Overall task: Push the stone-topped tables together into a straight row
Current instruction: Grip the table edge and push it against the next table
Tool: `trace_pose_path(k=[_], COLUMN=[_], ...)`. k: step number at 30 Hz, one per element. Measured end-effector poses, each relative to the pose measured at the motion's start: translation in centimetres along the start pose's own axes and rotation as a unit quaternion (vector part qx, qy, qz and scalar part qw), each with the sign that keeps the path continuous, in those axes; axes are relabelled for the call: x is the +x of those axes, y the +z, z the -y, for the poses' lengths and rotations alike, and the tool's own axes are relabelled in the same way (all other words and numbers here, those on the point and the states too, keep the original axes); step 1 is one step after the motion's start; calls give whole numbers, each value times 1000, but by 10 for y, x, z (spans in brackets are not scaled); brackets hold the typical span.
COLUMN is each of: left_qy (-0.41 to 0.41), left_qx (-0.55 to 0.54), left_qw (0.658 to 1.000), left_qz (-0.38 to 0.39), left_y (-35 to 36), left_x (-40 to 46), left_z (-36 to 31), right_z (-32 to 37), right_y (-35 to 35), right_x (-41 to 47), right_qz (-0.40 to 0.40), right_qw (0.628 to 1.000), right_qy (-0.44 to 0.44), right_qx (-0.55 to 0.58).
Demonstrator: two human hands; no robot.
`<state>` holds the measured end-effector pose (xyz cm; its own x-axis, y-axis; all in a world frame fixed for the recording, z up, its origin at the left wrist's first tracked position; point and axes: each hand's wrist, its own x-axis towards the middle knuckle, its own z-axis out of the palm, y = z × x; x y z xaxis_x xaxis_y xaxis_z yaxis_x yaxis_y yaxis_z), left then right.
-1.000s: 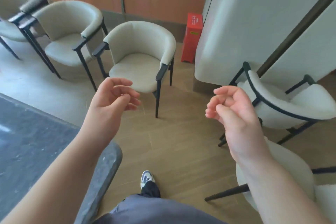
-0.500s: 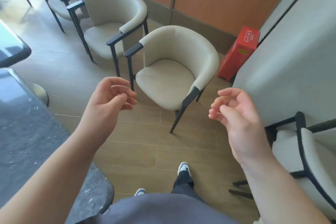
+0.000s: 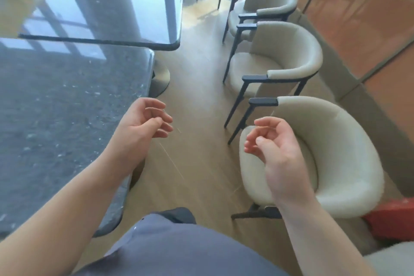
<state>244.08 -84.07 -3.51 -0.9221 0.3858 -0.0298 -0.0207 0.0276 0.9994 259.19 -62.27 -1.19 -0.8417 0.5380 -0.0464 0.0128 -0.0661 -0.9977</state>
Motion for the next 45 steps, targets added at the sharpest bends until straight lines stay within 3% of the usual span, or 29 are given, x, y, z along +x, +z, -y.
trace_pose_path(k=[8, 16, 28, 34, 39, 45], left_qy=[-27, -83, -153, -209, -250, -293], left_qx=[-20, -46, -55, -78, -181, -331], left_qw=[988, 967, 894, 830, 710, 606], left_qz=[-152, -237, -417, -511, -633, -662], left_y=[-49, -123, -194, -172, -138, -101], left_x=[86, 222, 298, 357, 427, 491], left_z=[33, 52, 94, 136, 149, 174], right_z=[-20, -37, -120, -174, -200, -222], right_y=[83, 210, 348, 408, 440, 449], right_x=[156, 328, 509, 580, 645, 703], right_qz=[133, 258, 346, 467, 552, 540], right_qw=[988, 946, 885, 801, 713, 687], right_qy=[41, 67, 147, 155, 201, 319], right_qx=[-71, -186, -273, -341, -382, -367])
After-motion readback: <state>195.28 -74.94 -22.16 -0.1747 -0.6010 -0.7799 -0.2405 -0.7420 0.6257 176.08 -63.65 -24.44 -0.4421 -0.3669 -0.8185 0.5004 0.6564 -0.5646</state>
